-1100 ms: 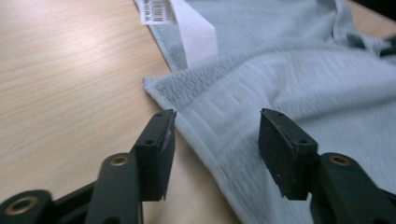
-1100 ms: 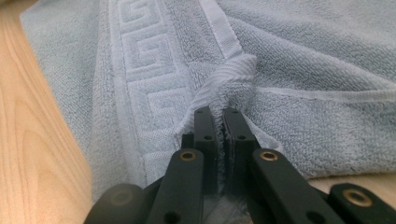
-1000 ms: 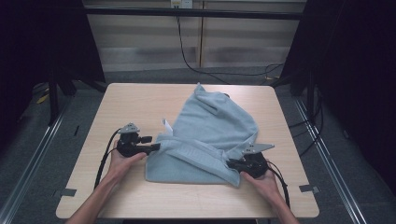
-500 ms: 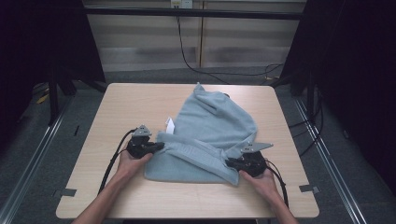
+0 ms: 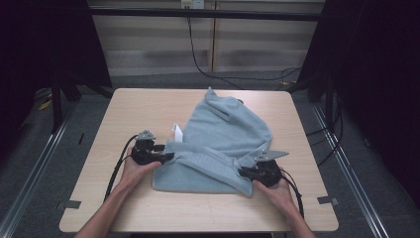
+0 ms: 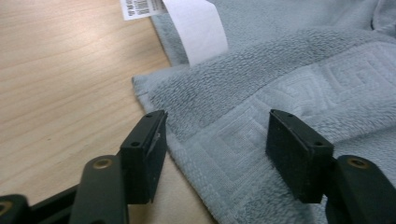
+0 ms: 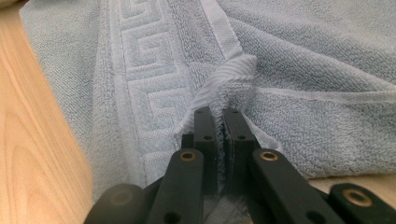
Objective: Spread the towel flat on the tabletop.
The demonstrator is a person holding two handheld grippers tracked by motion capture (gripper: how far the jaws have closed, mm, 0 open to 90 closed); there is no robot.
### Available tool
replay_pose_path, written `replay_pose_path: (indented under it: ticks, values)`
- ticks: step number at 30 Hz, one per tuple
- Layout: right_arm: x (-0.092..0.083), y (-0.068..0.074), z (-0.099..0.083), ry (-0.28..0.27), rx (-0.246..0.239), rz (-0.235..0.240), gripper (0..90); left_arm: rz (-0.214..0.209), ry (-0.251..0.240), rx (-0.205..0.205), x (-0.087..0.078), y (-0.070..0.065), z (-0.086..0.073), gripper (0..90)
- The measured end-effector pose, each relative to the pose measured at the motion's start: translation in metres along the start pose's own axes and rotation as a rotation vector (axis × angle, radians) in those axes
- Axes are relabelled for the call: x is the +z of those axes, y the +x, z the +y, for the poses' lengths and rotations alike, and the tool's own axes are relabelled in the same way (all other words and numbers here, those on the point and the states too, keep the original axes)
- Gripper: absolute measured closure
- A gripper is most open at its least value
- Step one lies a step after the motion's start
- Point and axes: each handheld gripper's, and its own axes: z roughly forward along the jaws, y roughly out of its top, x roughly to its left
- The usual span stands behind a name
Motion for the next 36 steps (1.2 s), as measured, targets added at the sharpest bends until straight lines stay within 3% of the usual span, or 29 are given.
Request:
replay_pose_path:
  ticks: [3, 6, 9, 11, 13, 17, 21, 28, 31, 36]
  values:
    - [0.0, 0.0, 0.0, 0.001, -0.001, 0.002, 86.4, 0.013, 0.02, 0.016, 0.001, -0.004, -0.001, 33.5]
    - [0.0, 0.0, 0.0, 0.002, -0.003, 0.0, 86.4, 0.036, 0.032, 0.075, 0.004, -0.011, -0.001, 36.4]
    - [0.0, 0.001, 0.0, 0.003, -0.003, -0.003, 86.3, -0.007, 0.04, 0.118, 0.004, -0.016, -0.001, 57.8]
    - [-0.001, 0.001, 0.0, 0.003, -0.005, -0.003, 86.3, -0.036, 0.045, 0.116, 0.005, -0.017, -0.001, 72.5]
    - [-0.001, 0.002, 0.0, 0.003, -0.007, -0.003, 86.3, -0.03, 0.035, 0.109, 0.004, -0.02, -0.002, 78.7]
    - [-0.004, 0.0, 0.0, -0.003, 0.012, 0.007, 86.2, -0.049, -0.008, 0.057, -0.003, -0.014, -0.003, 79.7]
    - [-0.012, -0.002, 0.005, -0.032, 0.023, 0.006, 86.2, -0.075, -0.074, 0.043, -0.018, -0.014, 0.005, 79.4]
    - [-0.043, -0.005, 0.022, -0.16, 0.038, -0.02, 86.2, -0.113, -0.198, 0.051, -0.049, -0.024, 0.018, 81.1]
    - [-0.057, -0.006, 0.033, -0.209, 0.036, -0.03, 86.3, -0.118, -0.213, 0.072, -0.058, -0.028, 0.021, 84.3]
    - [-0.071, -0.005, 0.051, -0.244, 0.02, -0.041, 86.2, -0.142, -0.257, 0.092, -0.073, -0.039, 0.028, 84.9]
